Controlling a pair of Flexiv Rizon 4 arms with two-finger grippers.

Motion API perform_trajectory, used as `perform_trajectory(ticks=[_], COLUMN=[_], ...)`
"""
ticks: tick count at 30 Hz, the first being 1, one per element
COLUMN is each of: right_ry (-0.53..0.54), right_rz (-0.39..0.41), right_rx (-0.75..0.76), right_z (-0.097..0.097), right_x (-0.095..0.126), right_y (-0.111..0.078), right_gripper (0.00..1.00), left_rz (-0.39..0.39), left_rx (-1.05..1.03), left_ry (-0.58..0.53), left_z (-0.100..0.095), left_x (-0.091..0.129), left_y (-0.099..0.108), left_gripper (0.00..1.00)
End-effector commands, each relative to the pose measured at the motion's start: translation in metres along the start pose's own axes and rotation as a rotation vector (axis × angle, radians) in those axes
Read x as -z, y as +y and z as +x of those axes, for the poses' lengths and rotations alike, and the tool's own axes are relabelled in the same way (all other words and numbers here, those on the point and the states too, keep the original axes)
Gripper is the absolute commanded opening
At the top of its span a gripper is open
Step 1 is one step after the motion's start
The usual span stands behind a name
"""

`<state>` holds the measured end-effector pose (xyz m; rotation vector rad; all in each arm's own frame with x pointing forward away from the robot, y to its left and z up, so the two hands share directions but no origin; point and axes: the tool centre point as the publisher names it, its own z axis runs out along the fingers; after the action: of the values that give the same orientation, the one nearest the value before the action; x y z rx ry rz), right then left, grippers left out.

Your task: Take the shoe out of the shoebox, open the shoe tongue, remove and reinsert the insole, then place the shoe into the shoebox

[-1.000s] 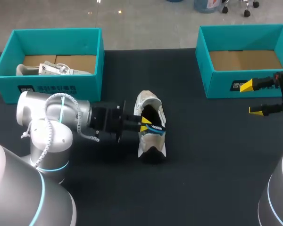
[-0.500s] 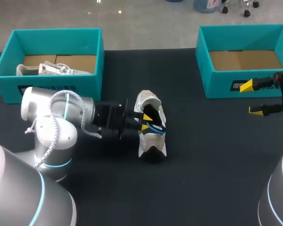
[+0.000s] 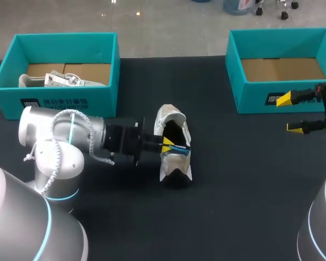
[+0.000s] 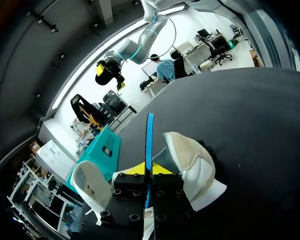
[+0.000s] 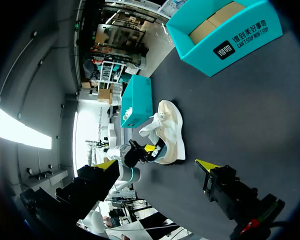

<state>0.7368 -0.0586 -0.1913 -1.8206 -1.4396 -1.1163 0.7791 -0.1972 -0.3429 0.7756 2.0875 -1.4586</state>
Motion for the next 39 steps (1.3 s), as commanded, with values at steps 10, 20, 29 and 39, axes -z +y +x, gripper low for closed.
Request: perform_trajectory(ticks=[10, 20, 29, 39], right_ry=[-0.004, -0.004, -0.004, -0.004], right_rz=[-0.001, -0.001, -0.001, -0.001], right_rx=[-0.002, -0.002, -0.002, -0.002], right_z=[0.000, 0.000, 0.000, 0.000], right_x=[0.000, 0.000, 0.000, 0.000], right_y=[-0.001, -0.001, -0.001, -0.001], right_gripper=[1.00, 1.00, 1.00, 1.00], left_rz=[-0.045, -0.025, -0.028, -0.055], left_rx=[-0.017, -0.045, -0.052, -0.078], left_ry=[0.009, -0.021, 0.007, 0.026], left_z=[-0.008, -0.007, -0.005, -0.007], left_x=[-0.009, 0.003, -0.005, -0.009], left_y=[0.021, 0.000, 0.010, 0.026], left_gripper=[0.00, 0.44, 0.00, 0.00])
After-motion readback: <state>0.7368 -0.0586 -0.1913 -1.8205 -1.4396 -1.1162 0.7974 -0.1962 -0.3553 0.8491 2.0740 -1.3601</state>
